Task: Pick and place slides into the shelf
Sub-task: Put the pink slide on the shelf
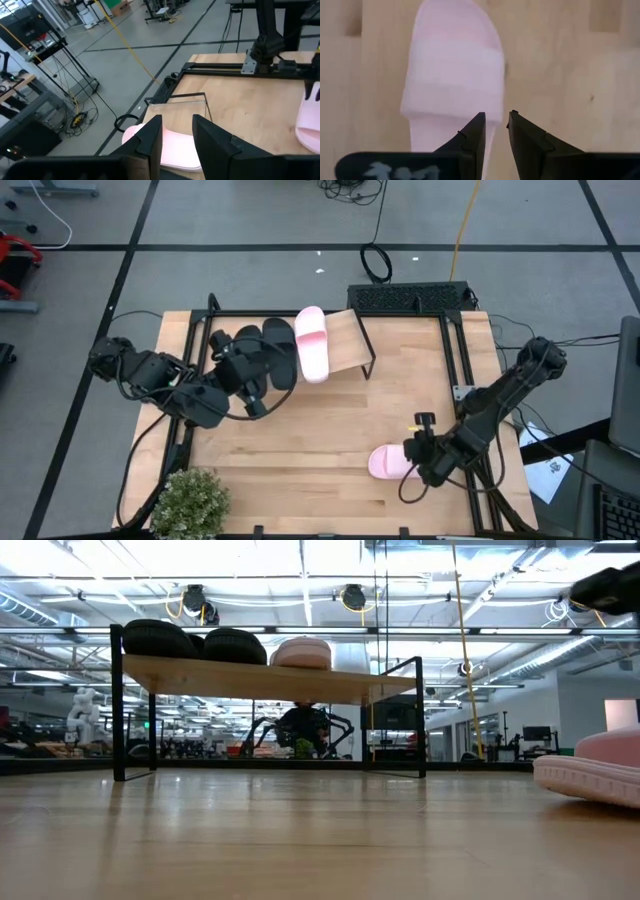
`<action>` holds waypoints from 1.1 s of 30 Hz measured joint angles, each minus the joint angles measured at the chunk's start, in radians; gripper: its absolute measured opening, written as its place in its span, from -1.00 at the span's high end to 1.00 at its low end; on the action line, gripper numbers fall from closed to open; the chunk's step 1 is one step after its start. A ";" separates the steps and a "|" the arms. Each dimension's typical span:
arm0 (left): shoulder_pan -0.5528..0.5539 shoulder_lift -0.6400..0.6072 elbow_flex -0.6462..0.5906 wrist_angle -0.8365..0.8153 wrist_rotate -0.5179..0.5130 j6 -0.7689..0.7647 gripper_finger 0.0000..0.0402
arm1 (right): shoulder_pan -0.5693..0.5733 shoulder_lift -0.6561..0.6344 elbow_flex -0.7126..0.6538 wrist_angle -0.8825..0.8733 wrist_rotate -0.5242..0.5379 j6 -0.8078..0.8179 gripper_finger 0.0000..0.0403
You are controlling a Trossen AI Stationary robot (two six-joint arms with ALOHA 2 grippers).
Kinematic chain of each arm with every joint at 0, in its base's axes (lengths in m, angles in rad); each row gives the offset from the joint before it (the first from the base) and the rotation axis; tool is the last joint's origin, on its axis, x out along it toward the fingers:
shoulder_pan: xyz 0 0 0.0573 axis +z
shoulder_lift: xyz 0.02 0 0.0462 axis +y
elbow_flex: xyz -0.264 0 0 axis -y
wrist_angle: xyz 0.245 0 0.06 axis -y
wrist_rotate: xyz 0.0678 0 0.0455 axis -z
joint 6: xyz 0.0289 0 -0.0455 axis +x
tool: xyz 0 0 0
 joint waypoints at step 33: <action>0.000 0.001 0.000 0.018 0.000 -0.058 0.44 | -0.049 -0.002 -0.024 0.072 -0.079 0.028 0.63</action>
